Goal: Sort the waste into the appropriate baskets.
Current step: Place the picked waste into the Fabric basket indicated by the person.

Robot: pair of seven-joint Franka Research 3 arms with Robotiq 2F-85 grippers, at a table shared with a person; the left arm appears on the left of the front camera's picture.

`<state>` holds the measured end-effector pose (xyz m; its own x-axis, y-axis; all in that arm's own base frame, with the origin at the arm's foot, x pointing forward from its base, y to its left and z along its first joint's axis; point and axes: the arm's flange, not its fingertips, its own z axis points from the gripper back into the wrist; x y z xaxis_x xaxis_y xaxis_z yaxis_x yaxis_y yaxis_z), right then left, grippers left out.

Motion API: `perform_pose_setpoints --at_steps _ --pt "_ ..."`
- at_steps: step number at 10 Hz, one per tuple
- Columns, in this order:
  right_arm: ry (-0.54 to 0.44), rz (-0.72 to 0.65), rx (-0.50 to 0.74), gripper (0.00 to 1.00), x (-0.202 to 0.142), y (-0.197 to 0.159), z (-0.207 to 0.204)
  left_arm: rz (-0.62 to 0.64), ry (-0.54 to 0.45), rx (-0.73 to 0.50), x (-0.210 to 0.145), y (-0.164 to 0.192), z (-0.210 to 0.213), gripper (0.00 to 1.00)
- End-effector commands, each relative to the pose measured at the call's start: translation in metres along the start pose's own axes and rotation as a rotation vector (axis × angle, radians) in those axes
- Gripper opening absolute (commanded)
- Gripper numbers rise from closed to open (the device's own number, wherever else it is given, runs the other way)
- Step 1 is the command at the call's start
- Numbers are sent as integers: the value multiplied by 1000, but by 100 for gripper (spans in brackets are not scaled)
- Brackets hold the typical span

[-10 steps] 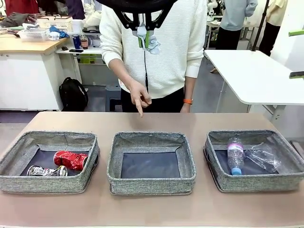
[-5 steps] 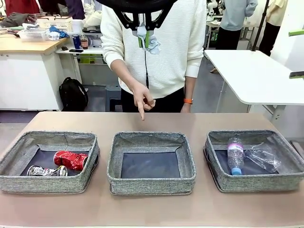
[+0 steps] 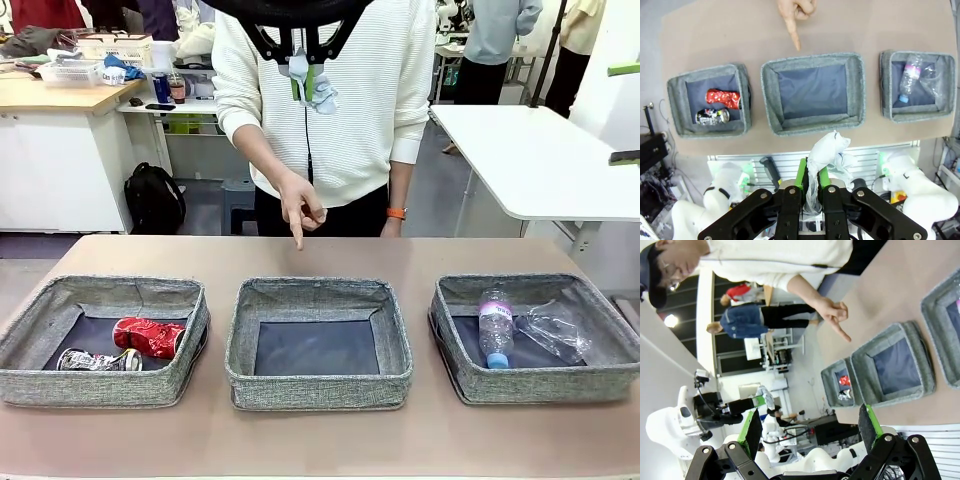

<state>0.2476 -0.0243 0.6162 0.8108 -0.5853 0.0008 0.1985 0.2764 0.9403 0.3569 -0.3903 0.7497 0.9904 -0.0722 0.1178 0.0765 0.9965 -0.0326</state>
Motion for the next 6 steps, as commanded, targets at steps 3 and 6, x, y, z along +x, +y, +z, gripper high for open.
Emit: perform_pose_setpoints --at_steps 3,6 --pt "3 17 13 100 0 2 1 1 -8 -8 -1 0 2 9" --pt "3 17 13 100 0 2 1 -36 -15 72 -13 5 -24 9"
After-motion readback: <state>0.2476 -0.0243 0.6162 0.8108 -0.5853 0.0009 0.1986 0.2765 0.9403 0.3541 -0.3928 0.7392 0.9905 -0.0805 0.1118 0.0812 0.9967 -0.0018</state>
